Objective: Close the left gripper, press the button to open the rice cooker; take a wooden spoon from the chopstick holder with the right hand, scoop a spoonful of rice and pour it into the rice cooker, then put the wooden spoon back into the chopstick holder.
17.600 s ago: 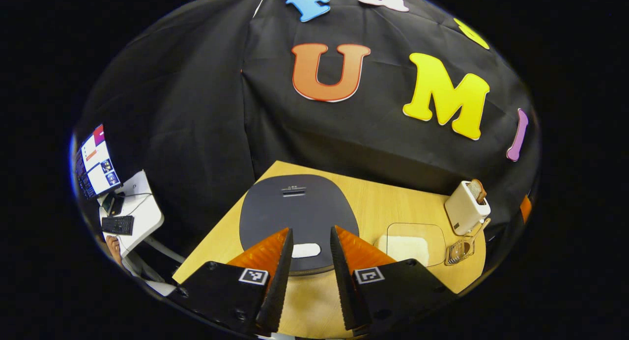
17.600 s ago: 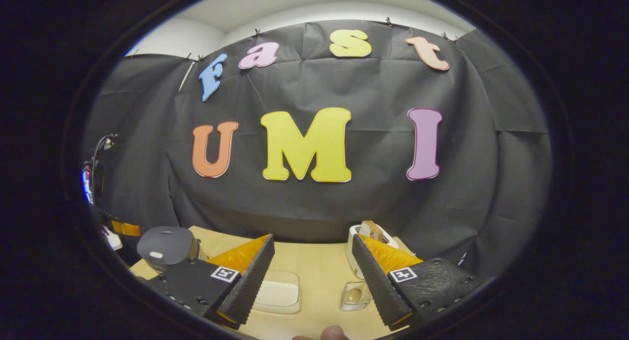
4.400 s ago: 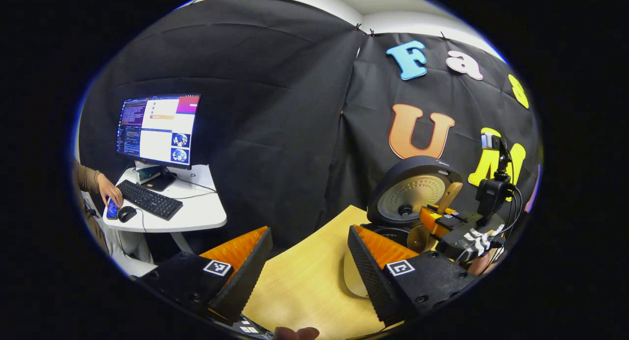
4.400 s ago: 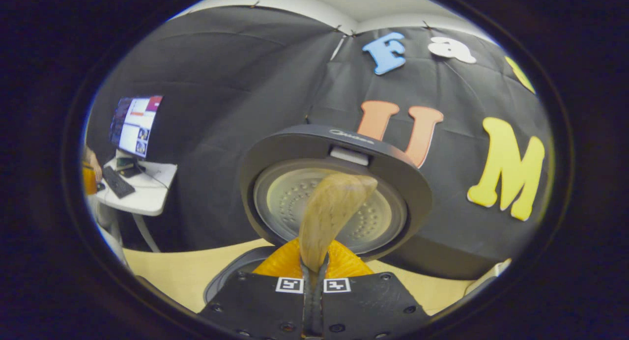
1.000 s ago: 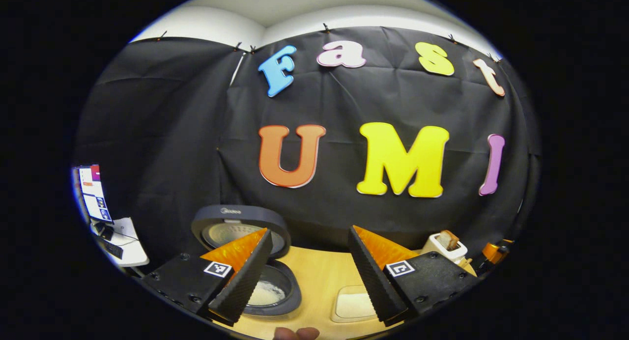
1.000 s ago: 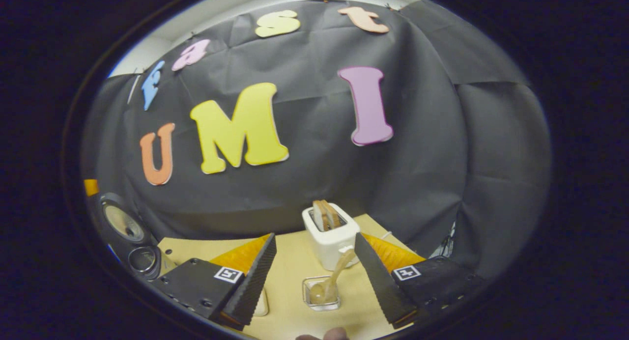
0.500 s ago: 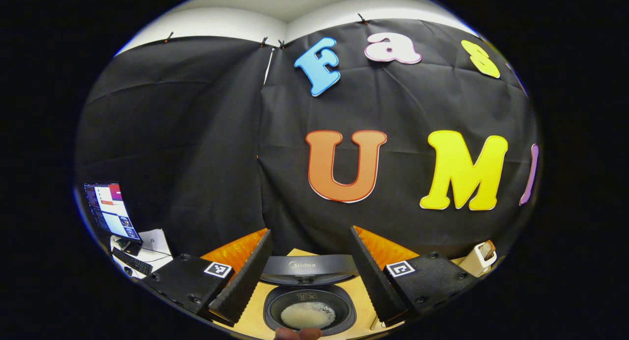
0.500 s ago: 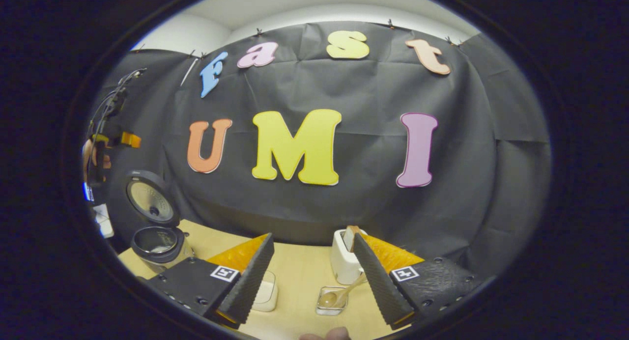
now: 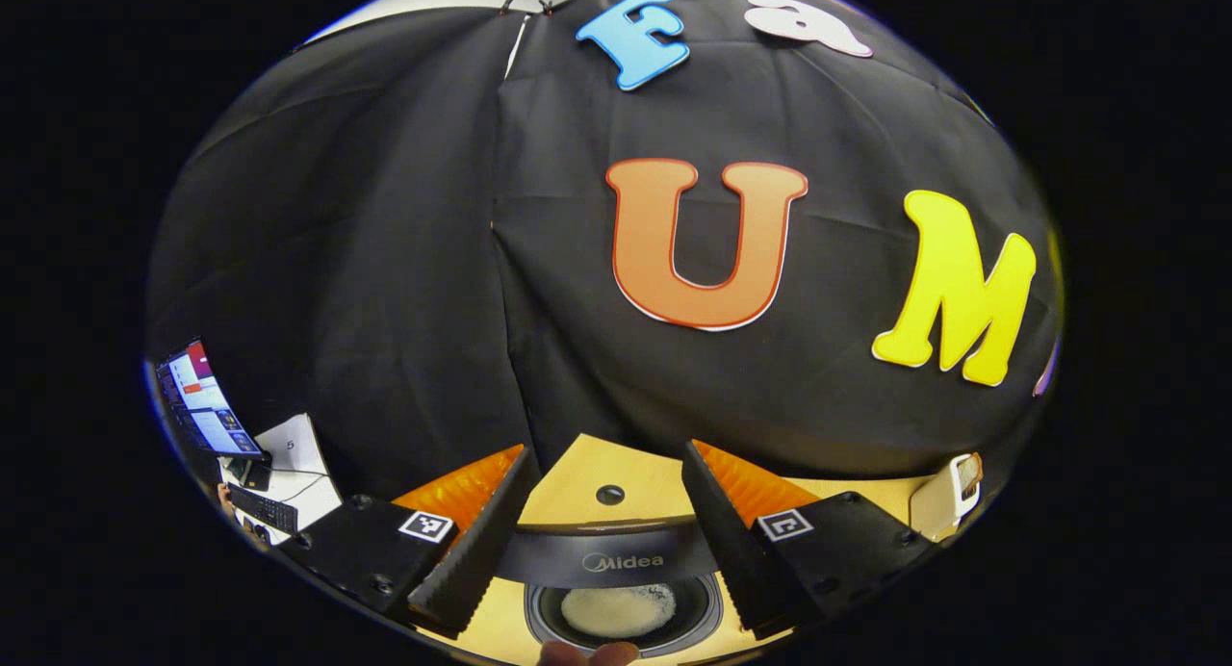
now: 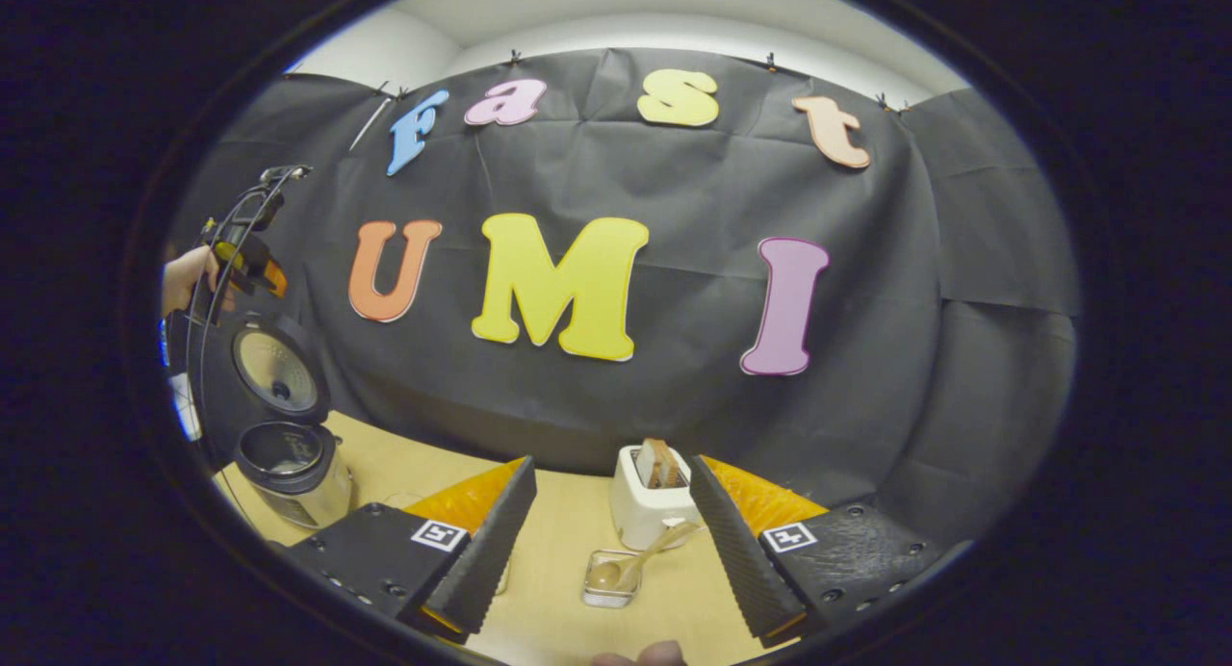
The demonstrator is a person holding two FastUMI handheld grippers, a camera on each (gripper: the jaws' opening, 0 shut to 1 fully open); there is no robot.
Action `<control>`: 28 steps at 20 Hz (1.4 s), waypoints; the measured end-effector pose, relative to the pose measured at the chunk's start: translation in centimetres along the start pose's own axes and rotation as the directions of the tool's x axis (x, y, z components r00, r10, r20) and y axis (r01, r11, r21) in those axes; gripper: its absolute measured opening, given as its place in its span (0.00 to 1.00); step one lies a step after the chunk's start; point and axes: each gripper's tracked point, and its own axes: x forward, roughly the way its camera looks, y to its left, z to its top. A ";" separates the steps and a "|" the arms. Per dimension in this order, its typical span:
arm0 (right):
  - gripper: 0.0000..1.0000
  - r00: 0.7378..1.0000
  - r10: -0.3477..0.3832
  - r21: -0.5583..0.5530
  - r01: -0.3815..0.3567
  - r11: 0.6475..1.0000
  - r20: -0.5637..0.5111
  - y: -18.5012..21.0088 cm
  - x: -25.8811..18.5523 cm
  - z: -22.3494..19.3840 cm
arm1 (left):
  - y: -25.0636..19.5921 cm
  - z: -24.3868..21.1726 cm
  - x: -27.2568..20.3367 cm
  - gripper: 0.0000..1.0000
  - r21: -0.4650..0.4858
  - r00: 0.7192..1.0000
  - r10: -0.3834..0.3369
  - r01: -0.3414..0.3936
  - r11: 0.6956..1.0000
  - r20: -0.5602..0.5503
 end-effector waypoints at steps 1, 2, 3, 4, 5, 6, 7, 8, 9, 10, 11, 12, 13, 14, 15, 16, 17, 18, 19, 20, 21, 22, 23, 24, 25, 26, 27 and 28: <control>0.95 1.000 -0.005 0.000 0.005 1.000 -0.004 0.0 -0.2 -0.1 | -0.1 -0.4 0.3 0.99 0.004 1.000 0.001 -0.001 1.000 -0.013; 0.95 1.000 -0.008 0.001 0.008 1.000 -0.007 -0.1 -0.3 -0.3 | -0.1 -0.6 0.4 0.98 0.010 1.000 0.002 -0.002 1.000 -0.022; 0.95 1.000 -0.011 0.003 0.011 1.000 -0.007 -0.1 -0.5 -0.4 | -0.4 -1.1 0.6 0.99 0.013 0.999 -0.005 0.006 1.000 -0.032; 0.95 1.000 -0.012 0.002 0.012 1.000 -0.004 0.0 -0.6 -0.4 | -0.7 -1.7 0.6 0.98 0.010 0.999 -0.009 0.010 1.000 -0.054; 0.95 1.000 -0.011 -0.003 0.011 1.000 -0.001 0.1 -0.7 -0.4 | -0.7 -1.8 0.5 0.98 0.003 0.999 -0.014 0.014 1.000 -0.045; 0.95 1.000 -0.008 -0.009 0.008 1.000 0.002 0.2 -0.7 -0.4 | -0.9 -2.2 0.4 0.99 0.000 0.998 -0.014 0.014 1.000 -0.055; 0.95 1.000 0.000 -0.014 0.000 1.000 0.002 0.4 -0.8 -0.4 | -0.9 -2.4 0.2 0.99 -0.005 0.999 -0.013 0.013 1.000 -0.052; 0.95 1.000 0.010 -0.014 -0.010 1.000 0.003 0.8 -0.9 -0.5 | -0.9 -2.8 -0.2 0.99 -0.010 0.998 -0.016 0.015 1.000 -0.055; 0.96 1.000 0.017 -0.008 -0.017 1.000 0.002 1.1 -1.0 -0.5 | -1.0 -3.2 -0.7 0.99 -0.011 0.999 -0.018 0.018 1.000 -0.051; 0.96 1.000 0.030 0.000 -0.030 1.000 0.004 1.5 -1.1 -0.6 | -1.1 -3.7 -1.1 0.99 -0.012 0.999 -0.021 0.020 1.000 -0.048; 0.95 0.999 0.043 0.002 -0.043 0.999 0.006 2.0 -1.2 -0.6 | -1.2 -4.4 -1.7 0.98 -0.017 0.999 -0.020 0.019 1.000 -0.046; 0.95 0.998 0.055 -0.001 -0.055 0.998 0.004 2.3 -1.1 -0.9 | -1.3 -5.3 -2.3 0.98 -0.021 0.999 -0.018 0.017 1.000 -0.044; 0.97 0.998 0.068 -0.005 -0.068 0.998 0.000 2.8 -1.1 -1.2 | -1.4 -6.3 -3.0 0.98 -0.024 0.999 -0.011 0.010 1.000 -0.041; 0.95 0.997 0.083 -0.002 -0.083 0.997 -0.006 3.2 -1.2 -1.4 | -1.5 -7.4 -3.8 0.98 -0.023 0.999 -0.003 0.002 1.000 -0.035; 0.95 0.995 0.100 0.005 -0.100 0.995 -0.012 3.8 -1.2 -1.6 | -1.7 -8.9 -4.4 0.99 -0.021 0.999 0.005 -0.006 1.000 -0.032; 0.95 0.993 0.114 0.009 -0.114 0.993 -0.016 4.2 -1.1 -1.7 | -1.8 -10.3 -5.1 0.99 -0.023 0.999 0.010 -0.011 1.000 -0.031; 0.95 0.992 0.124 0.008 -0.124 0.992 -0.017 4.5 -1.0 -1.7 | -2.0 -11.8 -5.6 0.99 -0.034 0.999 0.013 -0.014 0.999 -0.031; 0.96 0.991 0.136 0.005 -0.136 0.991 -0.020 4.8 -0.9 -1.7 | -2.1 -13.1 -6.0 0.98 -0.046 0.999 0.014 -0.016 0.999 -0.029; 0.96 0.989 0.145 -0.001 -0.145 0.989 -0.022 5.1 -0.7 -1.8 | -2.2 -14.1 -6.4 0.99 -0.055 0.999 0.013 -0.015 0.998 -0.029; 0.96 0.988 0.155 -0.005 -0.155 0.988 -0.027 5.3 -0.6 -1.9 | -2.4 -14.9 -6.8 0.98 -0.057 1.000 0.013 -0.014 0.998 -0.020; 0.96 0.986 0.164 -0.008 -0.164 0.986 -0.034 5.7 -0.6 -2.0 | -2.6 -15.5 -7.0 0.99 -0.051 1.000 0.017 -0.018 0.999 -0.011; 0.96 0.984 0.173 -0.010 -0.173 0.985 -0.042 6.0 -0.7 -2.3 | -2.5 -16.3 -6.9 0.99 -0.040 1.000 0.024 -0.024 0.999 -0.005; 0.96 0.982 0.181 -0.013 -0.182 0.983 -0.051 6.3 -0.7 -2.6 | -2.5 -17.0 -7.0 0.99 -0.030 0.999 0.033 -0.033 0.999 0.000; 0.96 0.980 0.188 -0.018 -0.190 0.982 -0.059 6.6 -0.6 -2.8 | -2.5 -17.8 -7.0 1.00 -0.020 0.999 0.041 -0.041 0.999 -0.004; 0.96 0.979 0.194 -0.024 -0.196 0.980 -0.066 6.8 -0.7 -2.9 | -2.5 -18.5 -7.0 0.99 -0.021 0.999 0.046 -0.046 0.999 -0.011; 0.96 0.978 0.199 -0.031 -0.201 0.979 -0.070 7.0 -0.8 -3.1 | -2.5 -19.4 -7.1 0.98 -0.032 0.999 0.048 -0.049 0.998 -0.021; 0.96 0.976 0.205 -0.036 -0.208 0.978 -0.074 7.3 -0.9 -3.0 | -2.5 -20.1 -7.1 0.98 -0.042 0.998 0.049 -0.050 0.998 -0.030; 0.96 0.975 0.208 -0.042 -0.211 0.977 -0.076 7.5 -0.8 -3.1 | -2.6 -20.8 -7.0 0.98 -0.050 0.998 0.052 -0.054 0.997 -0.034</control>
